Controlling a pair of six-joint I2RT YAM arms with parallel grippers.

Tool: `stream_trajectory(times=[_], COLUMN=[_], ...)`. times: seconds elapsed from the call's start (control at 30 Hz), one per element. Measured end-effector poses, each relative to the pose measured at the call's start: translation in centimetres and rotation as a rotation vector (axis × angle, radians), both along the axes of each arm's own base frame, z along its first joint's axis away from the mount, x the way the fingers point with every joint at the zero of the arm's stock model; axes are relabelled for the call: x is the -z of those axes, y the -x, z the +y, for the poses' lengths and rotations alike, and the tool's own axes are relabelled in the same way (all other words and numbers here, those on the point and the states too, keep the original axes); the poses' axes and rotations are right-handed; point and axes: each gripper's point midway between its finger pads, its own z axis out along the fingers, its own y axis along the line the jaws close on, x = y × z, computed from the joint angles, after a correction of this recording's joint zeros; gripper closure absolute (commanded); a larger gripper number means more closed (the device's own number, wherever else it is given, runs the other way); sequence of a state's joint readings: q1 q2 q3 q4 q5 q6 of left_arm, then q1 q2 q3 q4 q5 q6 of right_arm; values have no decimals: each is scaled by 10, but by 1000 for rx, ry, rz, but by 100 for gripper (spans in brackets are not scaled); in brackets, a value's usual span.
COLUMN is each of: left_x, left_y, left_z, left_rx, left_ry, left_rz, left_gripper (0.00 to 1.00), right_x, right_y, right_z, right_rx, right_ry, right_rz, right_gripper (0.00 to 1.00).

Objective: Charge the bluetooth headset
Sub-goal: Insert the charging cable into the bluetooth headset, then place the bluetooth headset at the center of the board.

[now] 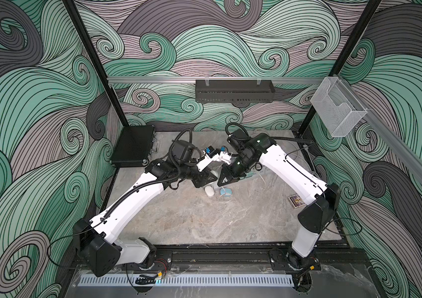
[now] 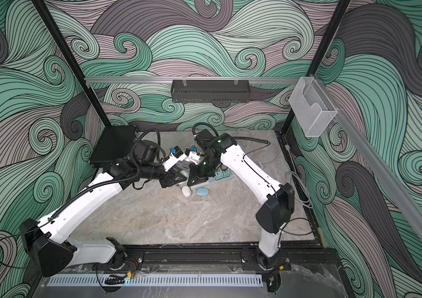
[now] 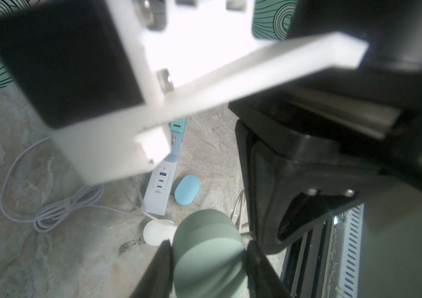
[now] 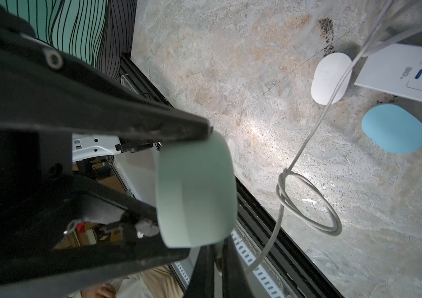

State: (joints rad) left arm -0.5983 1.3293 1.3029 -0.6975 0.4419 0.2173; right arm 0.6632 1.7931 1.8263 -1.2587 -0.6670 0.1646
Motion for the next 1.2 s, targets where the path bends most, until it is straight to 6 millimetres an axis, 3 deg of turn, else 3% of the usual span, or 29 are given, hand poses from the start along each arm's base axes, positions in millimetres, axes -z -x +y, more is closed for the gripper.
stream_trajectory(times=[0.07,0.23,0.53,0.73,0.97,1.2], left_x=[3,4,21,53,113,126], left_y=[0,-4,-12,-22,1,-11], left_z=[-1,-1,23,63,118,168], left_rx=[0,-13,-118,-293,-467,-668], left_ry=[-19,-35,-97,-176,-296,-290], left_rz=[18,26,112,254,484,577], left_gripper=[100,100,100,100,100,100], right_x=[6,10,-20,-26,-11,-4], right_y=[-7,-16,-29,-36,-38,-38], right_z=[0,-9,-61,-81,-89,-96], right_rx=[8,22,149,206,222,236], right_ry=[-13,-41,-72,-35,25,65], right_rz=[-15,-42,-170,-242,-243,-257], right_gripper=[64,50,47,48,48,48])
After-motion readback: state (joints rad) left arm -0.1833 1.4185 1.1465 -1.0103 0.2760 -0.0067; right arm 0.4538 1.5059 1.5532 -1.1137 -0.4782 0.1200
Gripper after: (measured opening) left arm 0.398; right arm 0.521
